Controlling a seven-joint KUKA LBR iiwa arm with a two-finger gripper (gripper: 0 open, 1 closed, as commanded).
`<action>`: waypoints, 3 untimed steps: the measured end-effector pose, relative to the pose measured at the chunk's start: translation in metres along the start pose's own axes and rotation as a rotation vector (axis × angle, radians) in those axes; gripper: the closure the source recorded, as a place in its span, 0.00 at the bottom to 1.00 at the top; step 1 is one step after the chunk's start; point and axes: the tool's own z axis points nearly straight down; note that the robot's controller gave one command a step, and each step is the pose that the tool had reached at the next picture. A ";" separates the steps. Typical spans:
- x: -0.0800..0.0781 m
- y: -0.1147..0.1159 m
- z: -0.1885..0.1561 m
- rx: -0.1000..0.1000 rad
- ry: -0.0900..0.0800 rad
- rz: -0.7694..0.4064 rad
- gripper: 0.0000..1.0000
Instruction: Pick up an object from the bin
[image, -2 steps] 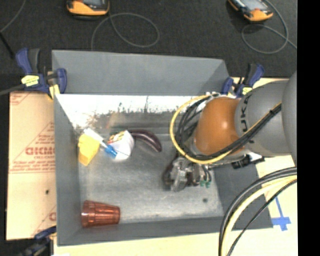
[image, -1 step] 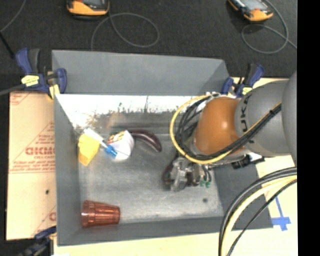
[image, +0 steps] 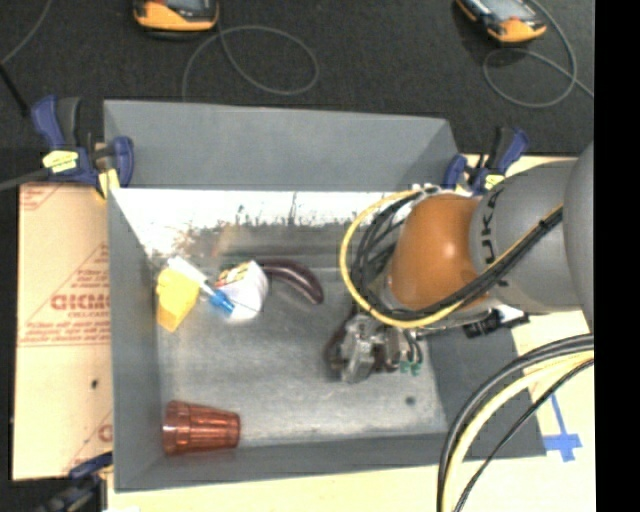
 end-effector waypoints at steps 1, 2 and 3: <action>0.000 0.000 0.000 0.000 0.000 0.000 1.00; 0.015 -0.004 -0.025 0.000 0.002 -0.245 1.00; 0.015 -0.004 -0.025 0.000 0.002 -0.244 1.00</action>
Offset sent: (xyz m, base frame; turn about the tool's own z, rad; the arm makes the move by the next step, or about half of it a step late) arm -0.0157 -0.0009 0.0250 -0.2473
